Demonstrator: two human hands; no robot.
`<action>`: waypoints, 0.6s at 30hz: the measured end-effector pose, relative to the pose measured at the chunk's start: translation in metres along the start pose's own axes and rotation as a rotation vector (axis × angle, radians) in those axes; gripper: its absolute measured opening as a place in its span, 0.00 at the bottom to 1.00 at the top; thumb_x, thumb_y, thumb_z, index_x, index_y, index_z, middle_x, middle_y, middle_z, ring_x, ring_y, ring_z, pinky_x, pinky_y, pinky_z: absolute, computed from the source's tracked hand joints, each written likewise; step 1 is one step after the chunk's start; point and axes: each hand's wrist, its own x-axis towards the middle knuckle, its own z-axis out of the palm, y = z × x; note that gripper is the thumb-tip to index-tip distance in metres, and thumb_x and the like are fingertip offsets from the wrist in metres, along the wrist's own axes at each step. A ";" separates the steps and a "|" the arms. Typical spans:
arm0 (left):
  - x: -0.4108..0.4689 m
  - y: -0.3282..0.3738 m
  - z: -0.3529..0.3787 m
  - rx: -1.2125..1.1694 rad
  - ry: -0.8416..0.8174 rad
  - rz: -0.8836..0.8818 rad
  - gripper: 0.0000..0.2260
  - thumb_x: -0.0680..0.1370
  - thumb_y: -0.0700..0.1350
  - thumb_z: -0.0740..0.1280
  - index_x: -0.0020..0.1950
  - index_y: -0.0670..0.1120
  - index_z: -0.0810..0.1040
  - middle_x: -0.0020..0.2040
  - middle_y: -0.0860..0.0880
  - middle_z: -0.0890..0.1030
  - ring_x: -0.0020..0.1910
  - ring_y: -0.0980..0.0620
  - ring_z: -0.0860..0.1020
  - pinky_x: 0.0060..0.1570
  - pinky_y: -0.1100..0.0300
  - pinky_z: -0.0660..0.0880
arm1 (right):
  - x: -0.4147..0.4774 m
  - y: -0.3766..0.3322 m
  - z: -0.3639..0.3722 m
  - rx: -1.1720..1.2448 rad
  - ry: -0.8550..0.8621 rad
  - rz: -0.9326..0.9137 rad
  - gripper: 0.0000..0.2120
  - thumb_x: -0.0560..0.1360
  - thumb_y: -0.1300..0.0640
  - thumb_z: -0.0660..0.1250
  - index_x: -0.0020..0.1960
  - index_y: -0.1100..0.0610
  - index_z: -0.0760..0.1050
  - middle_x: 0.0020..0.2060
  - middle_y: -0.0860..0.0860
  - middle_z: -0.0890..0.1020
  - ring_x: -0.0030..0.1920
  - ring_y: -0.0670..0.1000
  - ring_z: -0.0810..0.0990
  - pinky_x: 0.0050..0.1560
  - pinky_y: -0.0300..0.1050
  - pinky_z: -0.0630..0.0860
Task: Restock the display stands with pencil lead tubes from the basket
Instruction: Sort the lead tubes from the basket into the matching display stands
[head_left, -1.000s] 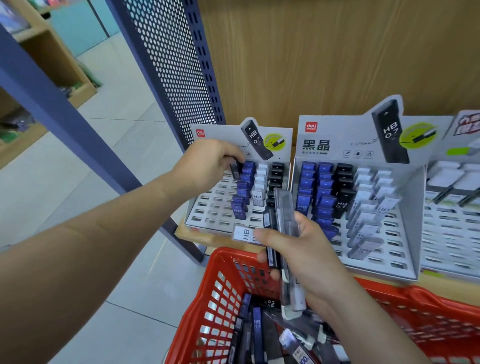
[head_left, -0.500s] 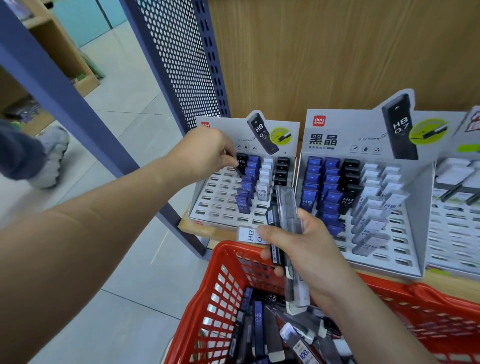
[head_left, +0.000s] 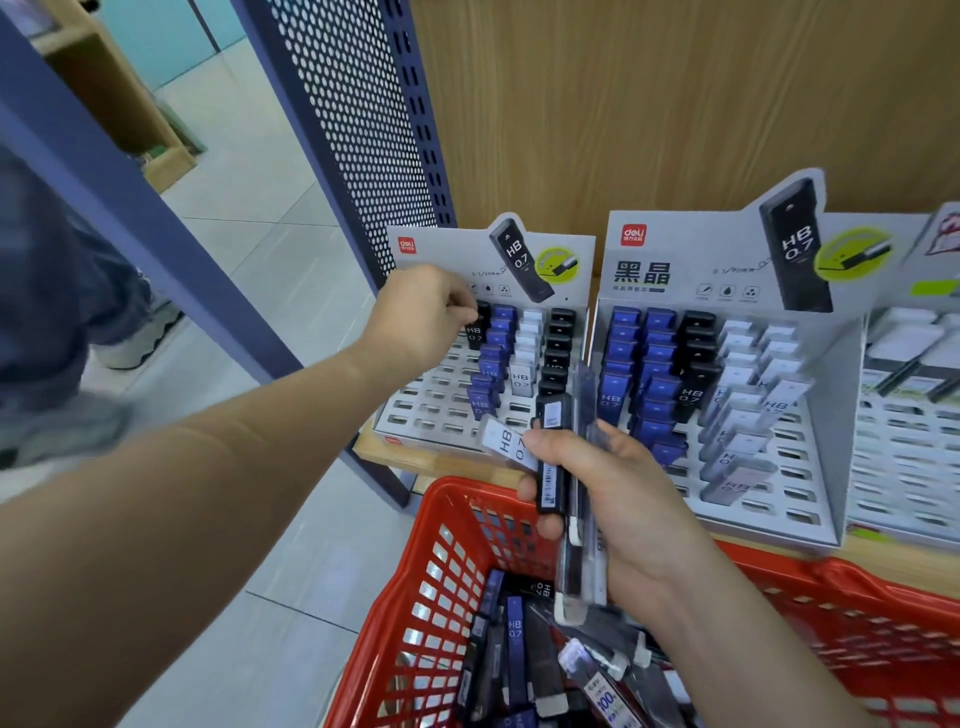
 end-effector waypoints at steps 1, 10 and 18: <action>-0.001 0.002 0.002 -0.021 0.021 -0.024 0.01 0.76 0.41 0.70 0.46 0.45 0.82 0.41 0.51 0.80 0.44 0.50 0.78 0.44 0.63 0.70 | 0.000 0.001 0.001 0.018 0.001 0.010 0.11 0.73 0.60 0.73 0.53 0.59 0.76 0.31 0.56 0.81 0.28 0.48 0.78 0.22 0.38 0.71; -0.038 0.033 -0.068 -0.747 -0.709 -0.113 0.08 0.74 0.42 0.69 0.52 0.41 0.82 0.46 0.45 0.83 0.43 0.53 0.80 0.47 0.61 0.79 | -0.006 -0.007 0.015 0.160 -0.032 0.013 0.11 0.73 0.59 0.73 0.54 0.60 0.77 0.31 0.56 0.80 0.23 0.47 0.74 0.20 0.37 0.70; -0.081 0.034 -0.091 -0.623 -0.599 -0.004 0.10 0.67 0.42 0.73 0.46 0.40 0.83 0.40 0.41 0.84 0.37 0.53 0.81 0.41 0.64 0.78 | -0.020 -0.014 0.025 0.134 -0.093 0.014 0.13 0.71 0.57 0.74 0.53 0.61 0.78 0.35 0.57 0.82 0.27 0.48 0.75 0.22 0.36 0.71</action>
